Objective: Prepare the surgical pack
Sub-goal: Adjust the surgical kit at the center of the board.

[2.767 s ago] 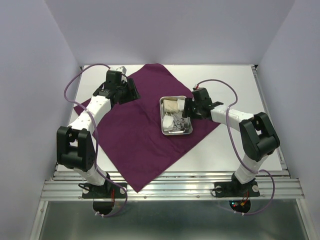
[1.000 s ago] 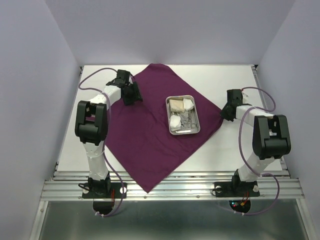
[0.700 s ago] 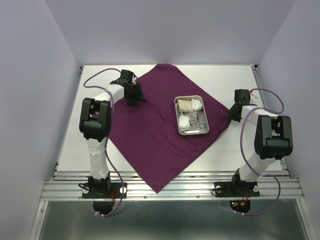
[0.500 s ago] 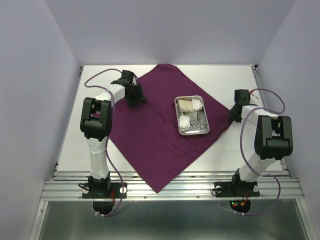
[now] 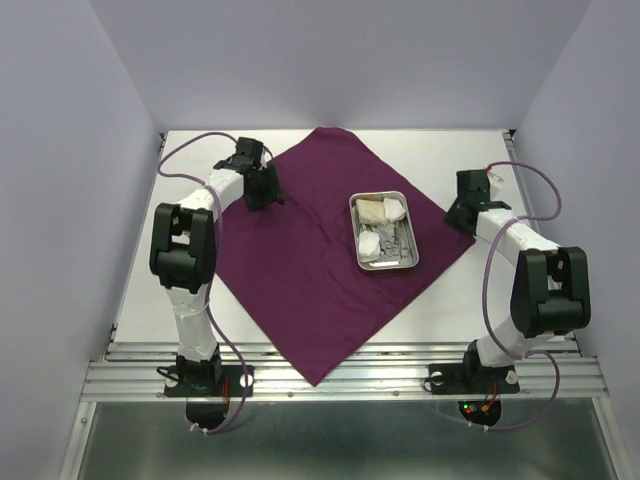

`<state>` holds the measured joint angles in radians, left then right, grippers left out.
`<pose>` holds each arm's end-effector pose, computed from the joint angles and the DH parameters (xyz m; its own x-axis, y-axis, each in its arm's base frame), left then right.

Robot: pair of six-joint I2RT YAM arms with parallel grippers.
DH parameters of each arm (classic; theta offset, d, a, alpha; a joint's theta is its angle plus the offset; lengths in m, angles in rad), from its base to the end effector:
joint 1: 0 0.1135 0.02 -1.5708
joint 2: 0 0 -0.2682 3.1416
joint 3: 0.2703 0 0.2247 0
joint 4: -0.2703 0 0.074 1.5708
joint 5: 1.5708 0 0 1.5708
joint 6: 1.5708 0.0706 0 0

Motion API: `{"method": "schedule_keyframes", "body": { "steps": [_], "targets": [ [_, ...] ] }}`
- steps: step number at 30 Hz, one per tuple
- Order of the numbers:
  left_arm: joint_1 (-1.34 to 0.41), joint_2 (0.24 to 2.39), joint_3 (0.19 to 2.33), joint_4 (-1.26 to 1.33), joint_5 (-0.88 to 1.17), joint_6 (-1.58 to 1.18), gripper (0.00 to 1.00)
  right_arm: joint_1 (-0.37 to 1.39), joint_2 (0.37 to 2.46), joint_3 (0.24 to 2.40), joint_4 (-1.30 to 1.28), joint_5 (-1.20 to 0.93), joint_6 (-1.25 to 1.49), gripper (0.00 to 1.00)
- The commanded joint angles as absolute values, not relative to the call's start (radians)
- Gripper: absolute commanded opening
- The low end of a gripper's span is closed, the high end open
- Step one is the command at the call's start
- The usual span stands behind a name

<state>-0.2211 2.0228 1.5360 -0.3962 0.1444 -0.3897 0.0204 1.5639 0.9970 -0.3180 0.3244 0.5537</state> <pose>0.4348 -0.1081 0.1953 -0.8136 -0.2024 -0.5450 -0.0032 0.9390 -0.3440 0.3227 -0.0159 0.2070 -0.5621 0.4871 -0.6684 0.5621 0.8178 0.1232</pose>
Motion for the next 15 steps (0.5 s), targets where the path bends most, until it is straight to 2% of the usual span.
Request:
{"method": "schedule_keyframes", "body": {
  "steps": [1, 4, 10, 15],
  "targets": [
    [-0.221, 1.910, 1.470, -0.377, 0.126, -0.377, 0.64, 0.100, 1.644, 1.061, -0.273, 0.192, 0.532, 0.26],
    [-0.219, 1.931, 1.433, -0.373, 0.140, -0.379, 0.64, 0.109, 1.722, 1.084, -0.239, 0.118, 0.531, 0.24],
    [-0.216, 1.954, 1.382, -0.347, 0.144, -0.387, 0.63, 0.109, 1.836, 1.117, -0.258, 0.214, 0.548, 0.24],
    [-0.203, 1.980, 1.382, -0.359, 0.117, -0.374, 0.63, 0.011, 1.882, 1.074, -0.275, 0.252, 0.606, 0.25]
  ]
}}
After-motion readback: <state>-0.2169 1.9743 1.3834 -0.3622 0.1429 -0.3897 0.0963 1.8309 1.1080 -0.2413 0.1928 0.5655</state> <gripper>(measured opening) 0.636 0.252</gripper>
